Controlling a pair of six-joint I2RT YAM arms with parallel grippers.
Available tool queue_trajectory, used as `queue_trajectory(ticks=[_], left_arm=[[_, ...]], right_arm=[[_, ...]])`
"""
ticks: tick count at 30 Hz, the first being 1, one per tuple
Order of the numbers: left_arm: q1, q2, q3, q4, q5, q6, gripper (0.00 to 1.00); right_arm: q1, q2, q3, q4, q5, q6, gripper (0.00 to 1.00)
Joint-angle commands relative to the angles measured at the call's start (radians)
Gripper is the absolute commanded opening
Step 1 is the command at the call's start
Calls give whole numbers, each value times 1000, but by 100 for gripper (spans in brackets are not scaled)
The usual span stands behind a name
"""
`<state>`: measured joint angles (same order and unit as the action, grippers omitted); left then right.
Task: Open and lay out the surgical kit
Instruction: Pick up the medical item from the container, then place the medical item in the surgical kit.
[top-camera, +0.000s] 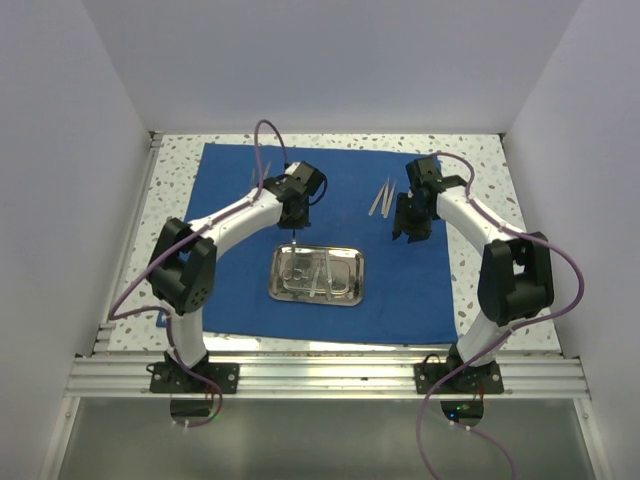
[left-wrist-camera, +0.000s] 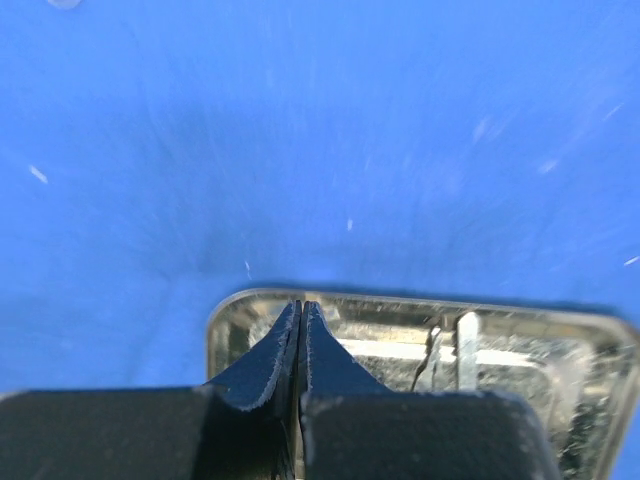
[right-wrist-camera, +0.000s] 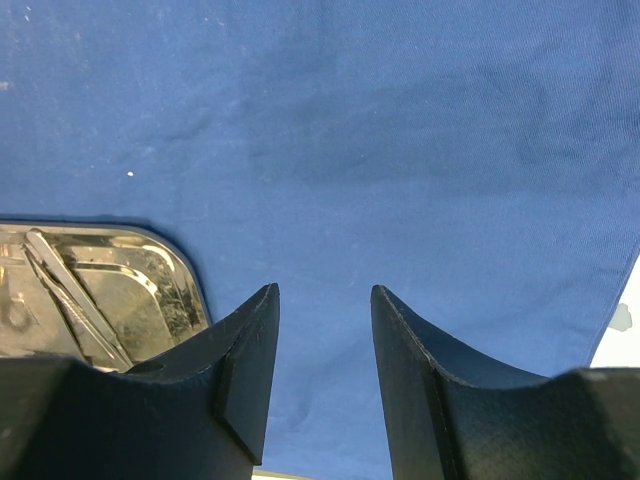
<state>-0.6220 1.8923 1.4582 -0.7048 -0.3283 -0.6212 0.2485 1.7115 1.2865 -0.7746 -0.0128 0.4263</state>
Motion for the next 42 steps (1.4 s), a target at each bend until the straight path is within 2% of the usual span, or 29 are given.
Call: queue_trajectory(ticks=[1,9,13,22,28,29,30,31,32,33,36,38,42], left_arm=[[16,-41,102,-45,-92,80,0],[134,53,235,1,-103,202,0],[226,170,353,16,-87,281,0],[355,526,834,7,-48,406,0],[398,600,872,120,3,402,0],[400,599,855,140,8,402,8],[400,599,849,165,11,394,47],[400,596,852,165,14,387,64],[400,590,854,162,15,377,76],[400,579,850,151,20,361,94],[390,498,795,139,57,334,97],[372,401,702,136,54,337,97],[270,237,512,96,46,327,93]], right_arm=[[3,-6,43,-22,11,-6,46],[2,3,62,-38,33,-11,46],[3,8,65,-46,42,-15,46],[2,19,85,-89,68,-14,46],[2,10,105,-130,88,-11,46],[3,10,108,-135,96,-9,46],[2,7,109,-140,94,-6,46],[3,5,112,-143,93,-4,46],[2,4,114,-144,85,-4,46],[2,-3,116,-144,77,-4,46],[9,-29,105,-117,30,-3,46],[23,-45,93,-92,16,-1,47],[107,-64,85,-45,-9,2,47]])
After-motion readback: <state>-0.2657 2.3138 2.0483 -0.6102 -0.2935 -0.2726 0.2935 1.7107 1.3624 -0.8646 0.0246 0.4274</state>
